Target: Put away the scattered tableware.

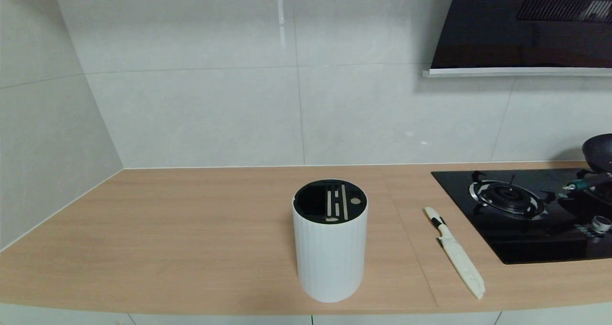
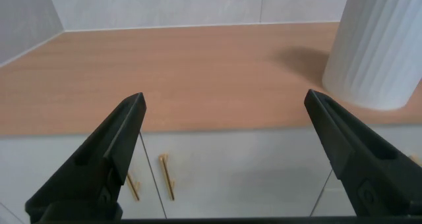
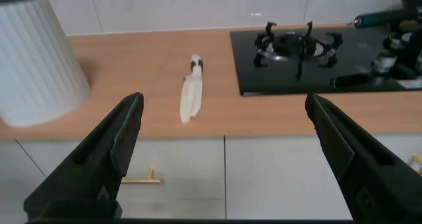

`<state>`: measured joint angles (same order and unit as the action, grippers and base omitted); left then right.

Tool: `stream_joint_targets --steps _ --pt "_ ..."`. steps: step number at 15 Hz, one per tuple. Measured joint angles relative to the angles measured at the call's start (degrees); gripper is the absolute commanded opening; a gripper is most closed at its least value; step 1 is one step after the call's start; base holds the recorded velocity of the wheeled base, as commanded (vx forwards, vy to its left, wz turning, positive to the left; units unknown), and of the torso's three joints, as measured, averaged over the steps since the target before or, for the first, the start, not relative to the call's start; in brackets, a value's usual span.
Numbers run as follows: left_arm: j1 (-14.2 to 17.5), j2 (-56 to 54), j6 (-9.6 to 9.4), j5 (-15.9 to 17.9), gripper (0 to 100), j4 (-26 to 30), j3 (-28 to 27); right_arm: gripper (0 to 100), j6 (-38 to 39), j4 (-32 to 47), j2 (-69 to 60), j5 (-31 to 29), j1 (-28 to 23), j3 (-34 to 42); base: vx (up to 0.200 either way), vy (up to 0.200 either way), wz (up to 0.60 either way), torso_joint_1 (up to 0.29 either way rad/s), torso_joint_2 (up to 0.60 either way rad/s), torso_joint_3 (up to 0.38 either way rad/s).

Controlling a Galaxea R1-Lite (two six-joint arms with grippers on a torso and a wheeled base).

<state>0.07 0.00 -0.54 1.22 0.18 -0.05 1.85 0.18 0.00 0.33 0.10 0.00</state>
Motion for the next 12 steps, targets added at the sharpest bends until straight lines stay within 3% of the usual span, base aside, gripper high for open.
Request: stream_joint_targets --steps 7,12 --pt "0.0 0.0 0.00 0.0 100 0.0 0.0 100 0.0 0.0 0.0 0.0 0.0 0.0 0.000 0.000 0.00 0.219 -0.46 -0.239" --pt "0.0 0.0 0.00 0.0 100 0.0 0.0 100 -0.3 0.0 0.0 0.1 0.0 0.0 0.000 0.000 0.00 0.011 -0.02 -0.009"
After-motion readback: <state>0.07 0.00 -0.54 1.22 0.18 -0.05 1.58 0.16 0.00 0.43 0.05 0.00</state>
